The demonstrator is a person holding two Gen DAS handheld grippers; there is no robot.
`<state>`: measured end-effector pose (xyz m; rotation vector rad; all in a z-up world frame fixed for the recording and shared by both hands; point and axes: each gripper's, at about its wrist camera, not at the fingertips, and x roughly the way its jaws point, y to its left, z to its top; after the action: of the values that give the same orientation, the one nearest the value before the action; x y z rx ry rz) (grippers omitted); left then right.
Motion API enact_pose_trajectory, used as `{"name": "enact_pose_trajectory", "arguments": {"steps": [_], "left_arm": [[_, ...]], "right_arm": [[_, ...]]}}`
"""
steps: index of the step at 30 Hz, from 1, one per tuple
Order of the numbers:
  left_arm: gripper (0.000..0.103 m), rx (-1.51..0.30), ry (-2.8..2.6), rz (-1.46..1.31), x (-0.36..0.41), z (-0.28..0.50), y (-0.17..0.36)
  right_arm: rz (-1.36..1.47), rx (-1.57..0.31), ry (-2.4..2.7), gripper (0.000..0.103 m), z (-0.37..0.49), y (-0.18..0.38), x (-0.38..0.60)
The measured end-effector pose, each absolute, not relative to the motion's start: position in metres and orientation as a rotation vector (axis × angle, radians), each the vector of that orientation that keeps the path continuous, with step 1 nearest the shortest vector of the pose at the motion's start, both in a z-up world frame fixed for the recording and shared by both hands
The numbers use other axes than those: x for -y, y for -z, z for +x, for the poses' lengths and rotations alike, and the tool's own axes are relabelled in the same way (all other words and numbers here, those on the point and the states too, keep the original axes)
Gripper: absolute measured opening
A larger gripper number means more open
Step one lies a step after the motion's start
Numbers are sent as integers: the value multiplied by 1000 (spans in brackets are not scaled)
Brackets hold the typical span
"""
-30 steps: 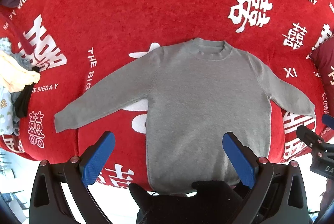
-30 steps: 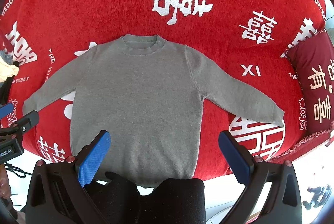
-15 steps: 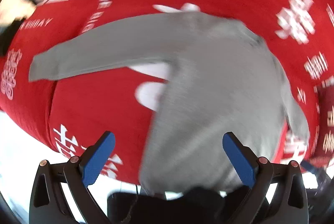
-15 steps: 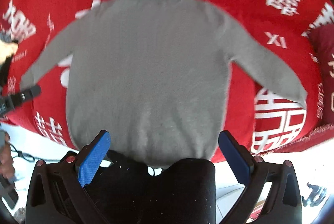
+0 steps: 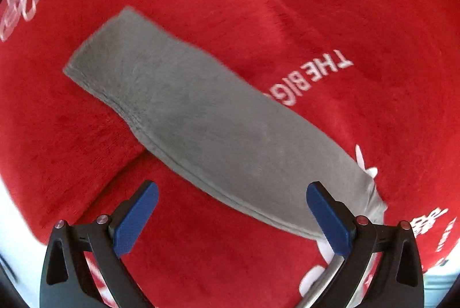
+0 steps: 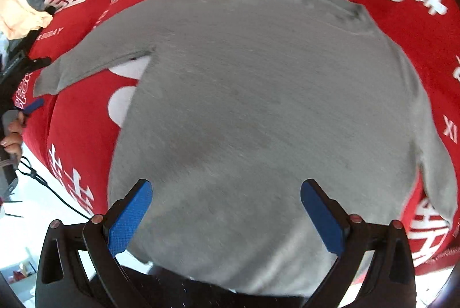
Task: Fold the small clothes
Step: 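Grasp the sweater's side edge and sleeve with the left gripper, then fold the held side and sleeve across the sweater body with the left gripper, release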
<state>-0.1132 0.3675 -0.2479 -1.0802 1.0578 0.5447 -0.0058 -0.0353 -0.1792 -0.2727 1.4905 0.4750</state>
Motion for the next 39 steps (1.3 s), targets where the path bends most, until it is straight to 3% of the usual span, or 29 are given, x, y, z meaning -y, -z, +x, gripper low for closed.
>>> {"name": "enact_pose_trajectory", "arguments": {"steps": [8, 10, 12, 13, 14, 15, 21, 27, 33, 36, 37, 39], "left_arm": [[103, -940, -551, -1189, -393, -101, 275], [95, -939, -559, -1171, -397, -92, 275], [56, -973, -616, -1129, -396, -85, 273], [43, -1014, -663, -1086, -395, -81, 272], [19, -1031, -677, -1058, -394, -77, 270], [12, -1028, -672, -1031, -392, -75, 267], [11, -992, -543, -788, -337, -36, 205], [11, -985, -141, -583, -169, 50, 148], [11, -1173, 162, -437, 31, 114, 178], [12, -1255, 164, -408, 60, 94, 185], [17, -1263, 156, -383, 63, 86, 184], [39, -1280, 114, -332, 56, 69, 182]], "right_arm": [[-245, -1516, -499, 103, -10, 198, 11], [-248, -1512, -503, 103, -10, 200, 3], [-247, -1510, -505, 103, -10, 199, 1], [-234, -1501, -507, 103, -8, 194, 1], [-234, -1501, -507, 103, -8, 194, 1], [-226, -1498, -509, 103, -7, 192, 2], [-141, -1455, -496, 103, 2, 174, 33], [-57, -1408, -411, 103, 25, 165, 100], [15, -1386, -220, 103, 54, 164, 207], [41, -1413, -155, 103, 60, 169, 246], [51, -1424, -137, 103, 61, 171, 259], [68, -1432, -127, 103, 62, 173, 272]]}}
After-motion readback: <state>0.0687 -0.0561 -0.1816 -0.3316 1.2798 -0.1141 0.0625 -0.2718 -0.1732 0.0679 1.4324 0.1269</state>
